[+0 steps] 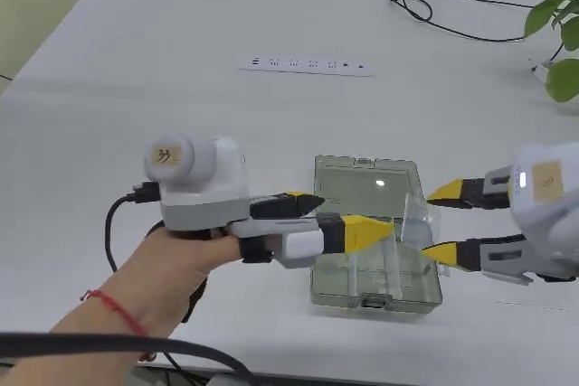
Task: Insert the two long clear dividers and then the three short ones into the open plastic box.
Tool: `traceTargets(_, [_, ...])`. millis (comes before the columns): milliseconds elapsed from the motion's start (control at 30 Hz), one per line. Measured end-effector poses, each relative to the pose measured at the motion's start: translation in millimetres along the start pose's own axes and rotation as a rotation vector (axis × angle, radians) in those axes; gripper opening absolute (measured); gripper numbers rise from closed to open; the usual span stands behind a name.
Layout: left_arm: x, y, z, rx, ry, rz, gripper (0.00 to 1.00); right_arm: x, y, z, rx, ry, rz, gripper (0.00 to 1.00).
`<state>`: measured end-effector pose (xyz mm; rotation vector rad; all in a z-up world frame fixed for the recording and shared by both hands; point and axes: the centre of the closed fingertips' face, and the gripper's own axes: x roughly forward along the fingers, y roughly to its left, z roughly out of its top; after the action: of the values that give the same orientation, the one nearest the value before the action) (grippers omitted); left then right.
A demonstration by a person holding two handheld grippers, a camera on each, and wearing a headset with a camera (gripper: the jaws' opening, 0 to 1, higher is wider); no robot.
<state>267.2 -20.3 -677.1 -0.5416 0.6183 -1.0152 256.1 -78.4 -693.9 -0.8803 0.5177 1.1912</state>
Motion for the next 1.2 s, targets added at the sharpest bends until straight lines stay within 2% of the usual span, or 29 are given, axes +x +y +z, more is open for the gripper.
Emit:
traceTargets(200, [8.0, -8.0, -3.2, -0.049, 0.012, -0.026, 0.60, 0.7, 2.8, 5.6, -0.018, 0.002, -0.001, 0.33])
traceTargets(367, [15.4, -19.2, -12.1, -0.080, 0.045, -0.053, 0.49, 1.1, 6.3, 10.0, -0.045, 0.011, -0.002, 0.33])
traceTargets(633, [24.6, -18.2, -22.2, -0.104, 0.088, -0.061, 0.31, 2.9, 12.1, 15.9, -0.098, 0.033, 0.000, 0.33])
traceTargets(833, [27.7, -18.7, -27.5, -0.109, 0.109, -0.066, 0.24, 3.4, 14.5, 19.6, -0.120, 0.042, 0.005, 0.33])
traceTargets(1067, [29.1, -20.6, -33.1, -0.107, 0.126, -0.076, 0.14, 4.3, 16.4, 19.4, -0.149, 0.059, 0.008, 0.33])
traceTargets(1200, [29.8, -20.9, -31.8, -0.125, 0.116, -0.081, 0.10, 5.7, 18.7, 18.8, -0.165, 0.072, 0.012, 0.33])
